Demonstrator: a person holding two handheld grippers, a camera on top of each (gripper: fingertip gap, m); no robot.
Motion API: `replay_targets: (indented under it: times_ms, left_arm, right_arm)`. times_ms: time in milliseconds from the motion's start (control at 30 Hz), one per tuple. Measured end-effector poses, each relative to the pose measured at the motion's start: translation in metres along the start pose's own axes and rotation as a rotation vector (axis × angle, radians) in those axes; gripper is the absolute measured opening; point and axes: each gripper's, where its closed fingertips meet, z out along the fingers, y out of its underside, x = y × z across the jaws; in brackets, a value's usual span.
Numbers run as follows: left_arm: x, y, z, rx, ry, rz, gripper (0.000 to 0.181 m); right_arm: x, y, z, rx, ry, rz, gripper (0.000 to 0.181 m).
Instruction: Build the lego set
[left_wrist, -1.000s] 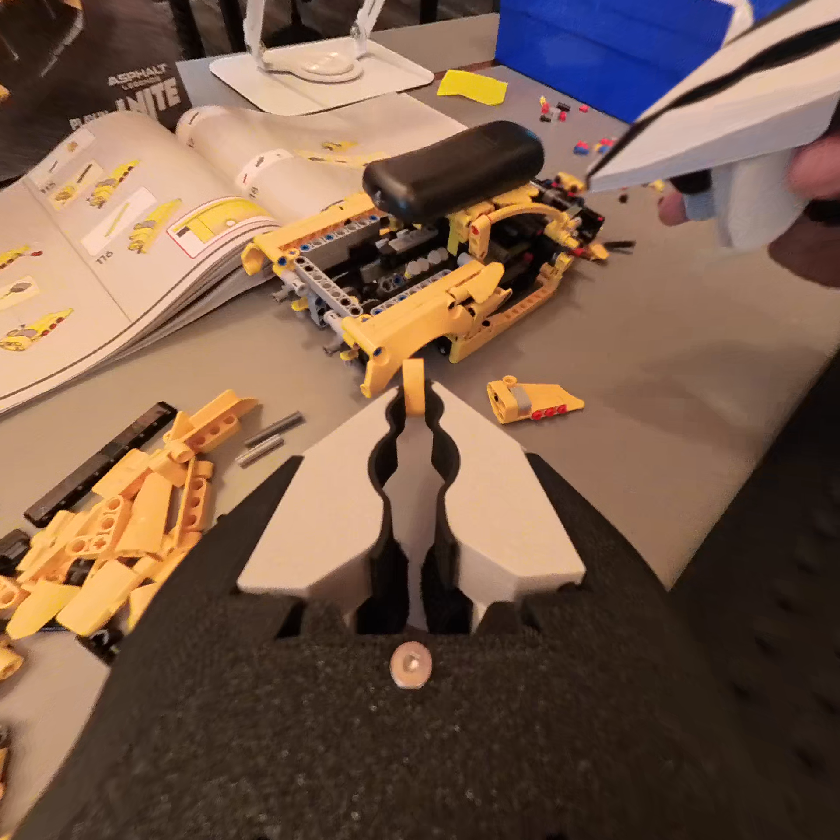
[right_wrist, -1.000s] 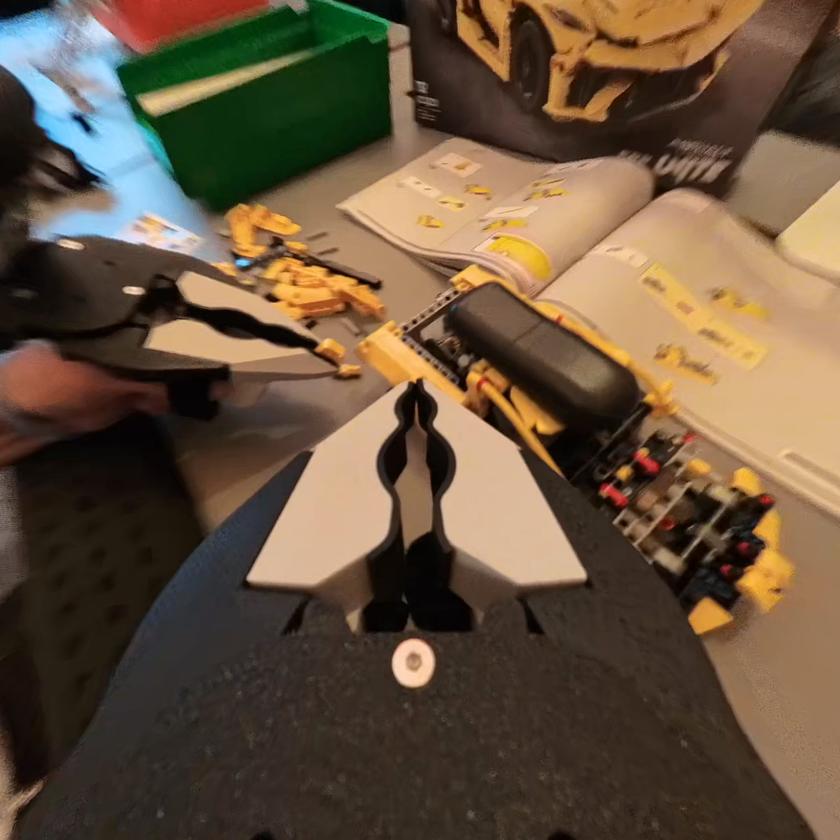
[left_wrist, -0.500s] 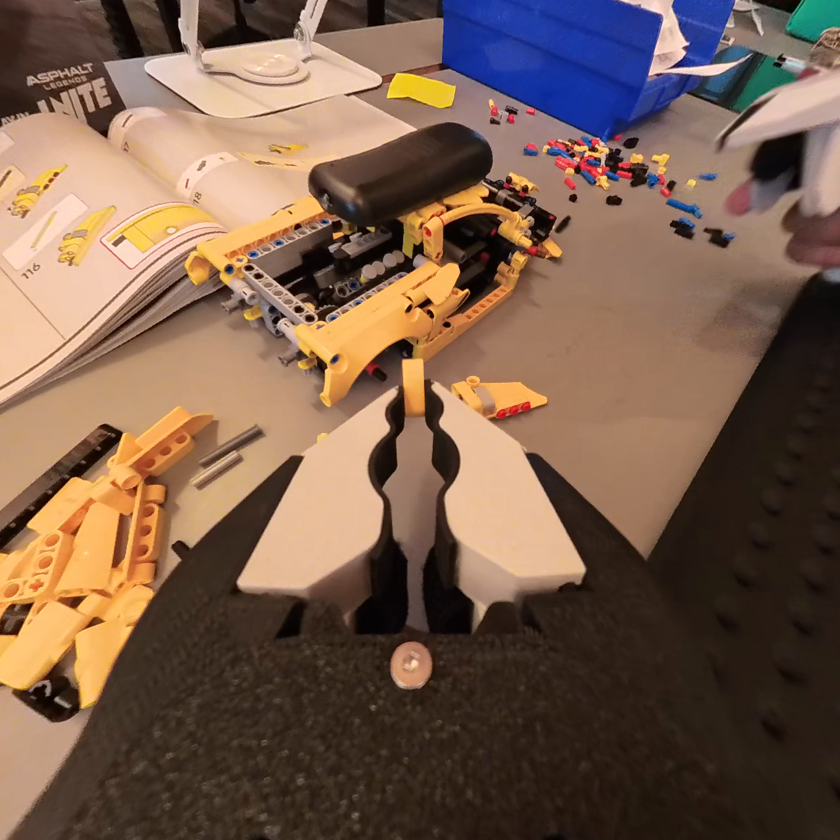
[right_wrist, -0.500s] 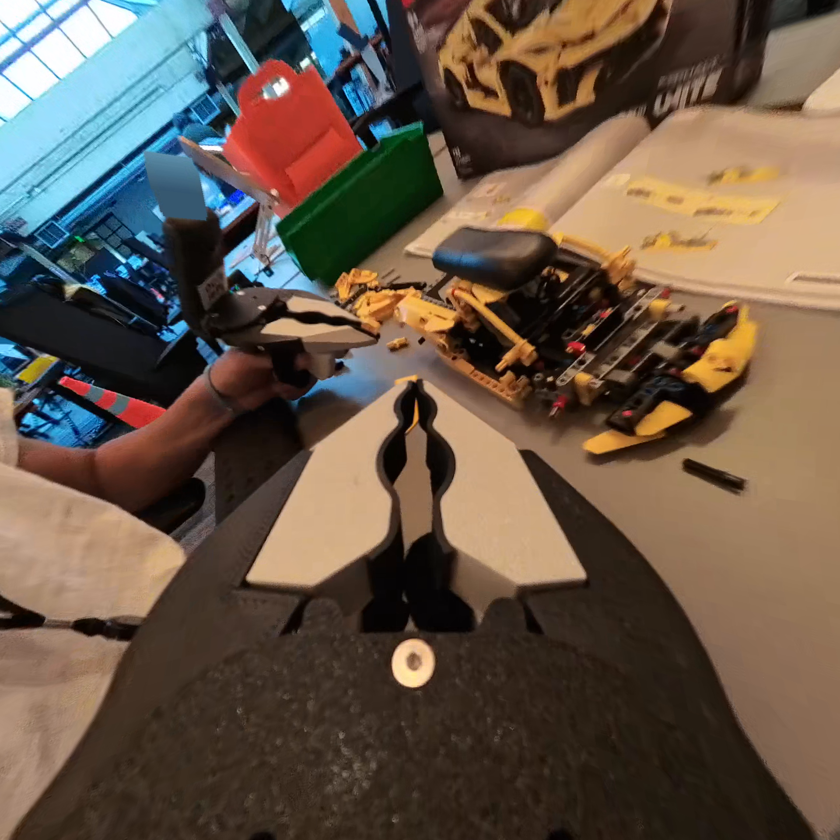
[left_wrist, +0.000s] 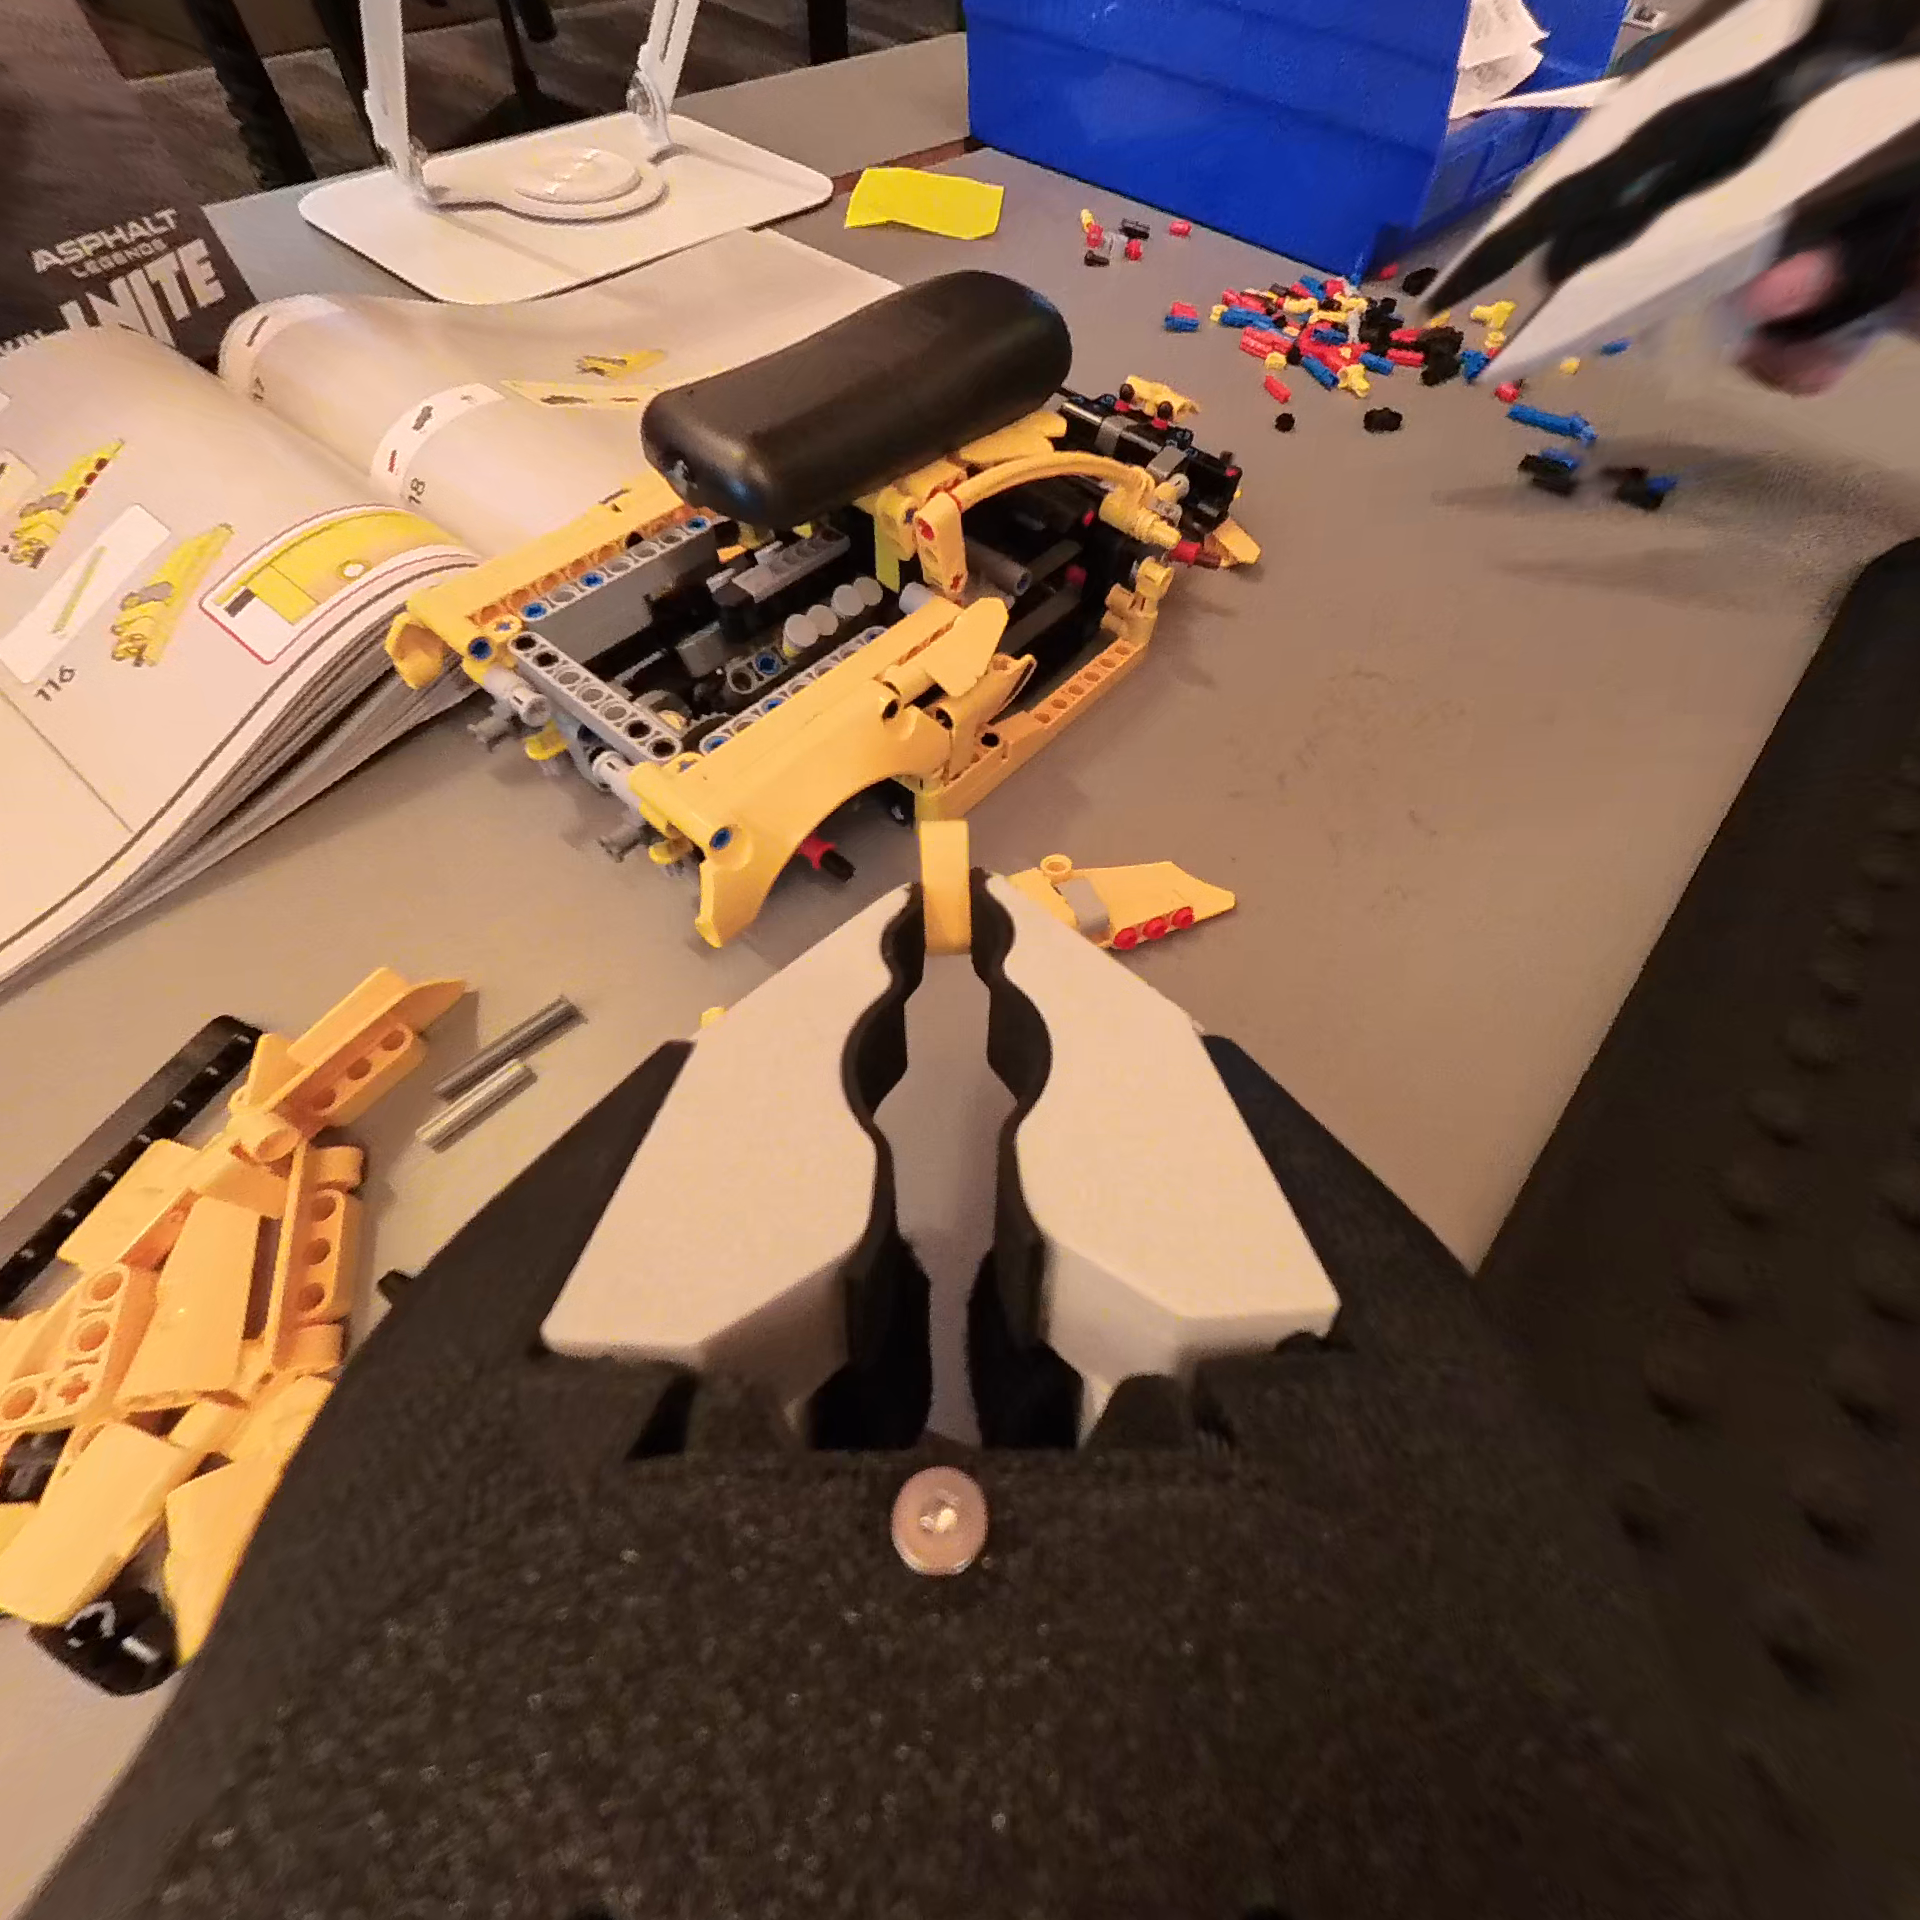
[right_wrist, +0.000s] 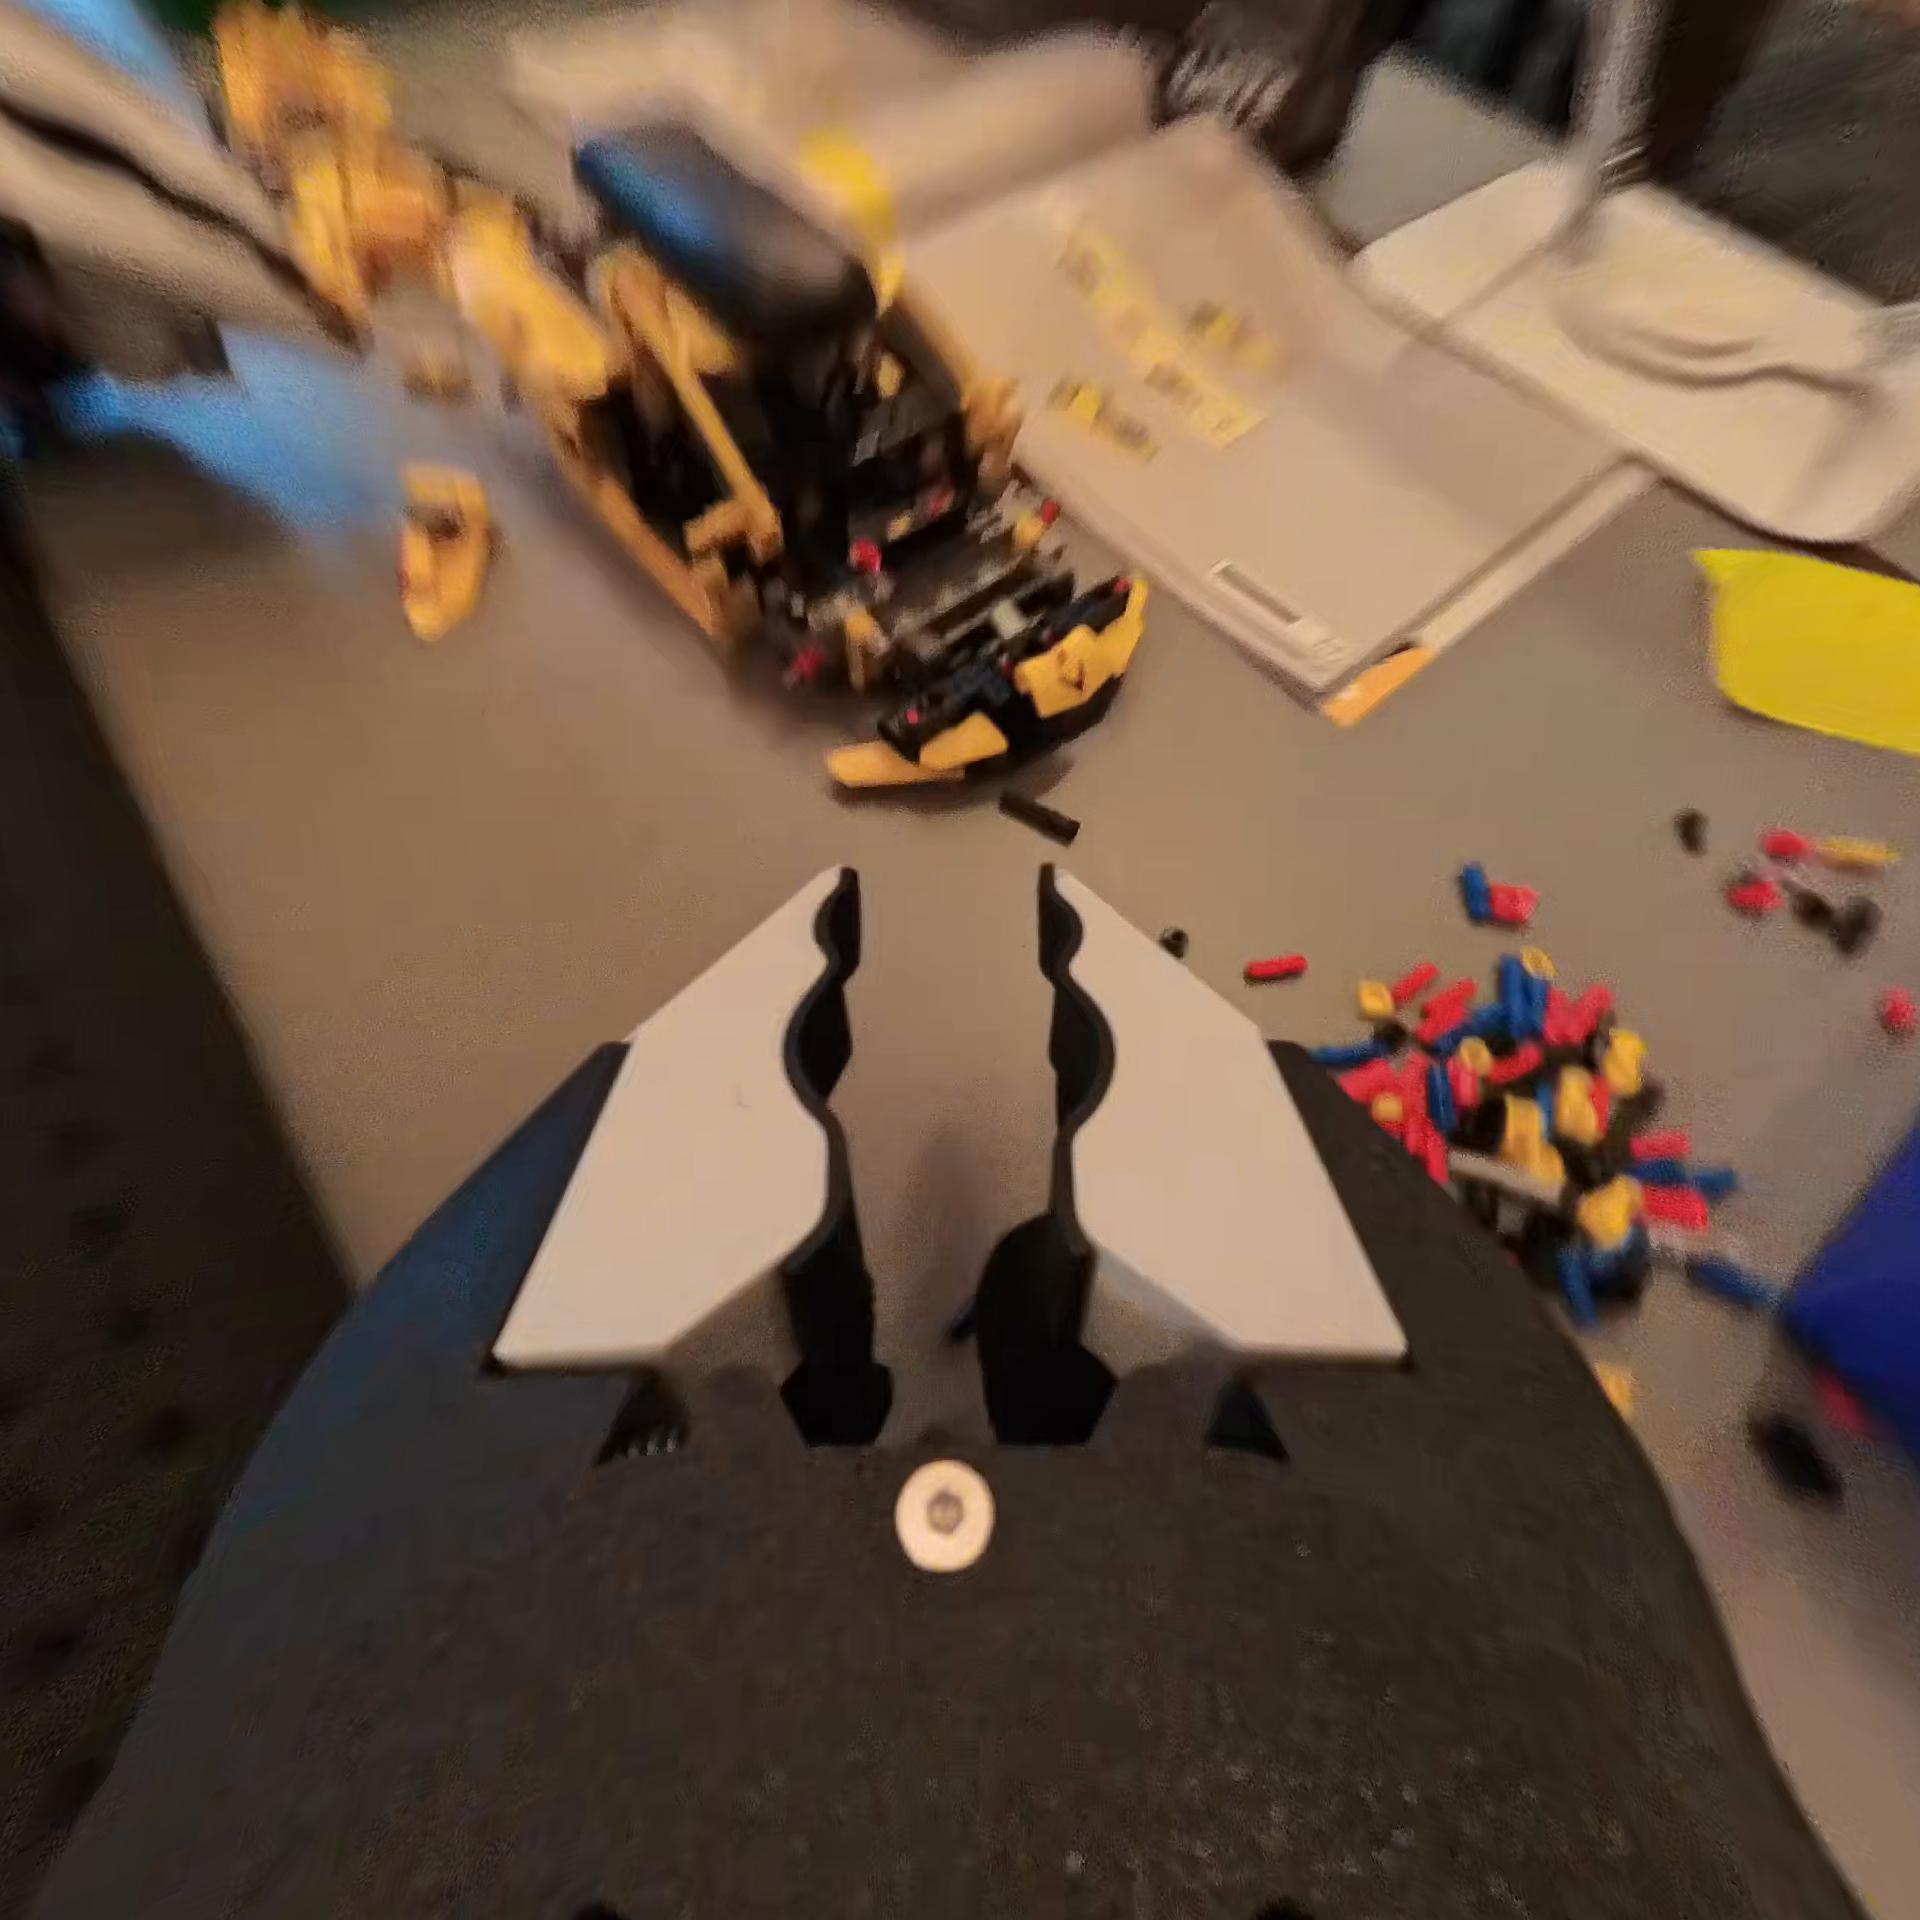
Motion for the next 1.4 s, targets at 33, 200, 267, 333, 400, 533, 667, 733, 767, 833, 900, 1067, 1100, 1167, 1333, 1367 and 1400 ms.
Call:
replay_targets:
  times_ms: [33, 200, 267, 333, 400, 533, 667, 733, 767, 833, 900, 1067, 1100, 1167, 1333, 1367, 1400]
  left_arm:
    - [0.001, -0.001, -0.001, 0.008, 0.009, 0.001, 0.007]
    - [0.014, -0.007, -0.003, 0.054, 0.081, 0.02, 0.007]
    - [0.018, -0.008, -0.004, 0.059, 0.106, 0.032, 0.007]
    - [0.022, -0.009, -0.003, 0.066, 0.125, 0.043, 0.007]
    - [0.024, -0.01, -0.003, 0.066, 0.138, 0.048, 0.007]
    - [0.025, -0.009, -0.002, 0.059, 0.144, 0.047, 0.007]
    - [0.025, -0.01, -0.002, 0.068, 0.139, 0.05, 0.007]
    - [0.026, -0.01, -0.001, 0.063, 0.142, 0.057, 0.007]
    - [0.027, -0.009, 0.0, 0.059, 0.143, 0.06, 0.007]
    - [0.028, -0.009, 0.0, 0.054, 0.144, 0.069, 0.007]
    - [0.029, -0.009, 0.0, 0.055, 0.143, 0.073, 0.007]
    - [0.027, -0.009, -0.001, 0.06, 0.142, 0.061, 0.007]
    - [0.027, -0.009, 0.0, 0.059, 0.142, 0.059, 0.007]
    - [0.027, -0.009, 0.0, 0.052, 0.143, 0.06, 0.007]
    - [0.029, -0.009, 0.002, 0.054, 0.137, 0.071, 0.007]
    - [0.028, -0.011, 0.002, 0.065, 0.128, 0.075, 0.007]
    - [0.025, -0.013, 0.001, 0.074, 0.1, 0.081, 0.007]
  right_arm:
    - [0.002, 0.007, 0.017, -0.071, -0.058, -0.066, 0.037]
    - [0.03, 0.008, 0.064, -0.195, -0.282, -0.245, 0.031]
    - [0.032, 0.016, 0.075, -0.248, -0.363, -0.296, 0.03]
    - [0.029, 0.017, 0.083, -0.252, -0.407, -0.342, 0.028]
    - [0.025, 0.014, 0.09, -0.221, -0.428, -0.378, 0.019]
    - [0.023, 0.014, 0.089, -0.175, -0.394, -0.413, 0.003]
    - [0.02, 0.019, 0.081, -0.151, -0.335, -0.448, 0.003]
    - [0.021, 0.02, 0.078, -0.172, -0.282, -0.468, 0.003]
    - [0.022, 0.021, 0.077, -0.181, -0.264, -0.482, 0.003]
    - [0.023, 0.022, 0.075, -0.191, -0.252, -0.489, 0.003]
    - [0.025, 0.024, 0.073, -0.193, -0.272, -0.446, 0.004]
    - [0.028, 0.027, 0.069, -0.199, -0.317, -0.363, 0.008]
    - [0.028, 0.027, 0.069, -0.196, -0.327, -0.355, 0.007]
    - [0.028, 0.027, 0.07, -0.188, -0.326, -0.352, 0.005]
    - [0.029, 0.026, 0.071, -0.284, -0.277, -0.389, 0.002]
    - [0.02, 0.022, 0.07, -0.289, -0.271, -0.413, 0.002]
    - [0.002, 0.003, 0.068, -0.216, -0.281, -0.422, 0.002]
